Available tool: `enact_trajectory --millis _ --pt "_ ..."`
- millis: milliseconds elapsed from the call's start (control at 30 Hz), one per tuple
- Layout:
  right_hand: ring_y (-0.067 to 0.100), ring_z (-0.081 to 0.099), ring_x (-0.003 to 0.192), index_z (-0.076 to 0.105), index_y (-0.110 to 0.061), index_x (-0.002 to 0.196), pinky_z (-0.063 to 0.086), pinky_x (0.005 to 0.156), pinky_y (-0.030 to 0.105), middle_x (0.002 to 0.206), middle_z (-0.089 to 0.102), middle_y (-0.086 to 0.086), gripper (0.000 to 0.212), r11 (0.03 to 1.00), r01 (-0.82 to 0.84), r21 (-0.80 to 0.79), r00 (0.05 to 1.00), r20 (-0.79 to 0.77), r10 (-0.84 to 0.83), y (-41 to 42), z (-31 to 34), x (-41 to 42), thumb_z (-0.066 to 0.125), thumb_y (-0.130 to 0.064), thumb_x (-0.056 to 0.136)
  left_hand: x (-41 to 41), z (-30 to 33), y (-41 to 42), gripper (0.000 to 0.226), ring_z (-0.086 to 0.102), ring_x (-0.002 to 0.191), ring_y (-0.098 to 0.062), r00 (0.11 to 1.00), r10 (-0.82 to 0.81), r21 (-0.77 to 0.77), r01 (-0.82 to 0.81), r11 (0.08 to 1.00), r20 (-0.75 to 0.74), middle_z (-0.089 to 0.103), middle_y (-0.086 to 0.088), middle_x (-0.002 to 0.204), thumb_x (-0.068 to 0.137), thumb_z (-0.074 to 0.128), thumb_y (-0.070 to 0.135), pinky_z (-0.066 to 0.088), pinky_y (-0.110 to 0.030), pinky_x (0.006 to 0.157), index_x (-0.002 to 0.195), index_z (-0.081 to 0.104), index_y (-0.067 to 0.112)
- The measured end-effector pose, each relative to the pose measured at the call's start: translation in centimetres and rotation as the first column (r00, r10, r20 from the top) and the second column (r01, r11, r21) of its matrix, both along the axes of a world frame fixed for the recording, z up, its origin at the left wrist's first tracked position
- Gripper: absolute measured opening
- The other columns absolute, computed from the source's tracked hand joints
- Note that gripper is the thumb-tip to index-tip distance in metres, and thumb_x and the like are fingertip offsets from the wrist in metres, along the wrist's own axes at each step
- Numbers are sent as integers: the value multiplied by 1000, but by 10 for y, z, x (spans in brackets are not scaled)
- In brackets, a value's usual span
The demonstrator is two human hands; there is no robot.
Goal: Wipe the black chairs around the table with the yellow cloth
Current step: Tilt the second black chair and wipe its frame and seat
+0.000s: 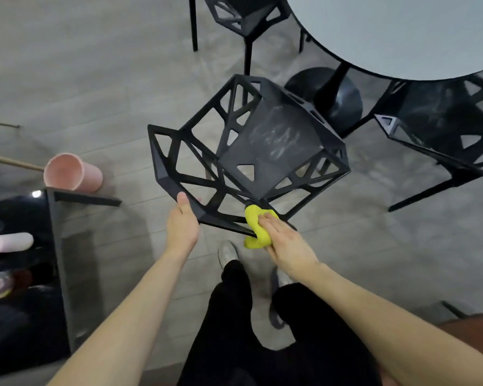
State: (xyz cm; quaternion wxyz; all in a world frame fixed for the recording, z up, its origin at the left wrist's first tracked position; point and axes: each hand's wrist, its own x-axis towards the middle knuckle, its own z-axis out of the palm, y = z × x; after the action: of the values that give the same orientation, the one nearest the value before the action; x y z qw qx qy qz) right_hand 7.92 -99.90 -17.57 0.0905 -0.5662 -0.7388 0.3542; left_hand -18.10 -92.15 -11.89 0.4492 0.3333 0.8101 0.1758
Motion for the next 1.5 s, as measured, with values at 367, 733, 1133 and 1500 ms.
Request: enact_trajectory --millis 367,733,1133,1500 --pt "18 69 102 63 -38 138 59 96 40 131 72 -5 63 918 -258 -301 966 -107 237 30 -28 72 54 -7 84 123 -32 -77 42 75 108 -26 908 329 47 -352 935 259 78 -6 115 95 78 40 59 -52 103 126 67 14" --pt "35 12 163 69 -26 135 12 131 53 172 22 18 49 887 -450 -104 849 258 461 114 -107 234 72 -23 86 252 -151 -59 44 74 102 -28 602 741 -10 -774 633 298 75 0 102 86 76 52 60 -52 103 111 64 18" --pt "41 41 144 72 -19 127 28 123 41 157 43 20 37 871 -492 6 843 256 474 109 -184 263 71 -20 89 319 -218 -32 48 74 94 -37 523 549 155 -801 579 653 75 -17 75 109 35 8 62 -53 100 71 65 2" --pt "33 61 130 70 -27 128 52 102 42 155 57 1 54 840 -509 190 861 130 492 -95 -189 302 50 -36 78 314 -254 -178 42 74 79 -38 660 486 445 -748 491 573 68 -7 62 113 35 52 66 -51 83 109 39 9"
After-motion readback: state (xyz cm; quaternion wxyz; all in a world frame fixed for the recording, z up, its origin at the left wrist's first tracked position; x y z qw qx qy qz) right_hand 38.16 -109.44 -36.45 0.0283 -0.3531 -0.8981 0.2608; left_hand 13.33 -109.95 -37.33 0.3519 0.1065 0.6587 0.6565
